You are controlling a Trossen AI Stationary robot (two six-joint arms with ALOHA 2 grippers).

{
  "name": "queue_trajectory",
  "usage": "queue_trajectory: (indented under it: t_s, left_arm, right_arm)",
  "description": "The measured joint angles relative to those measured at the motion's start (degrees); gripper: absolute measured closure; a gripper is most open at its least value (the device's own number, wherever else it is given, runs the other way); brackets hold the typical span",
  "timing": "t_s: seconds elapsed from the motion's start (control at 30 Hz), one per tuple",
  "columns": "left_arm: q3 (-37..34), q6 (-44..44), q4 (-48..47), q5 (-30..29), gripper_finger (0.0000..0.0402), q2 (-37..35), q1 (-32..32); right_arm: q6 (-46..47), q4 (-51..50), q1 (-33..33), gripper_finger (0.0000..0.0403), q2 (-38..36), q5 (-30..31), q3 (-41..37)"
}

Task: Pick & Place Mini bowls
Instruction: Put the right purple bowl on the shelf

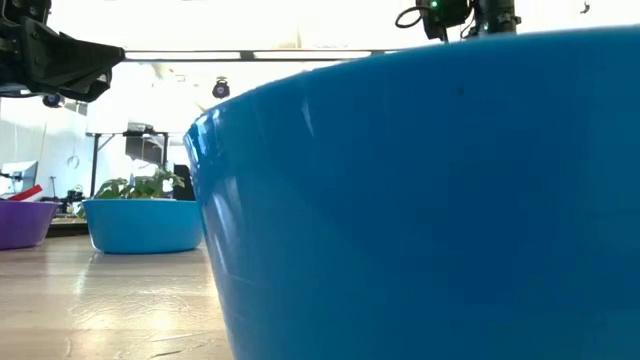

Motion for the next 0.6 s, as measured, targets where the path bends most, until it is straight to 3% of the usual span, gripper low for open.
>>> queue_trajectory:
  t_s: [0.6]
  left_arm:
    - [0.01, 0.00, -0.02, 0.00, 0.0402, 0.01, 0.00]
  right_arm:
    - [1.96, 0.03, 0.00, 0.0394, 0.07, 7.26, -0.46]
